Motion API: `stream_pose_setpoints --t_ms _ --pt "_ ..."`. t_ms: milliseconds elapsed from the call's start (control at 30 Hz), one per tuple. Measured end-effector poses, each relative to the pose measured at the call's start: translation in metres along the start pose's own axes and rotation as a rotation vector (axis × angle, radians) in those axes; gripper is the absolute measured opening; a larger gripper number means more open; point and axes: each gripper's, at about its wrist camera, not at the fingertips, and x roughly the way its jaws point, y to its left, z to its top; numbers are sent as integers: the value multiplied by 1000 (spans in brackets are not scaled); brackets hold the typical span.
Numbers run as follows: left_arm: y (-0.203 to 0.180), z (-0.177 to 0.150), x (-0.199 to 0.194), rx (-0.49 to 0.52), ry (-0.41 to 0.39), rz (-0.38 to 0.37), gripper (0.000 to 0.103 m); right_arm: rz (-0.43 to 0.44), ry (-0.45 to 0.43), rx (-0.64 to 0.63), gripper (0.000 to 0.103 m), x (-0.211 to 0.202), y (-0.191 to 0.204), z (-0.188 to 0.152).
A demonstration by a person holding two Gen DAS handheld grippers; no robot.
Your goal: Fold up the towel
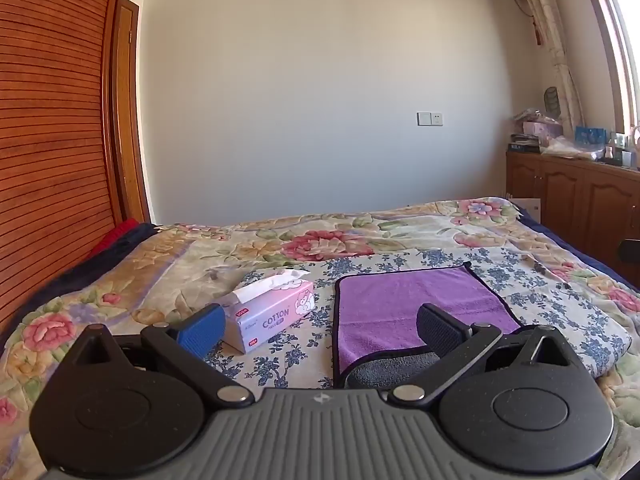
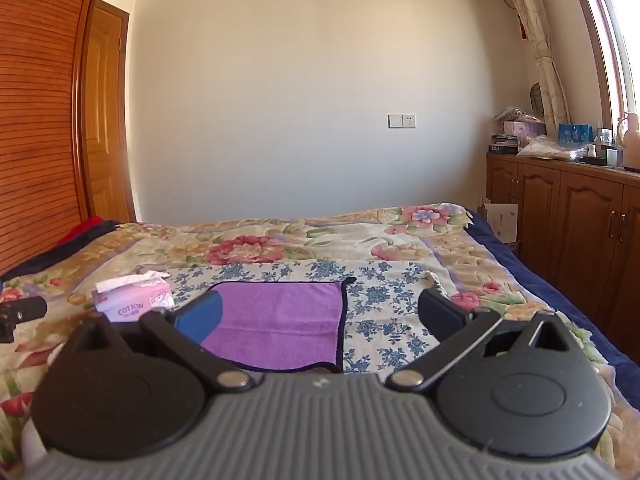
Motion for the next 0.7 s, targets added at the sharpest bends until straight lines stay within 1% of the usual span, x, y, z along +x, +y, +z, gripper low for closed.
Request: stream_pose_setpoints --t_ms 700 --pt "0 0 0 4 -3 2 103 0 2 2 103 0 0 1"
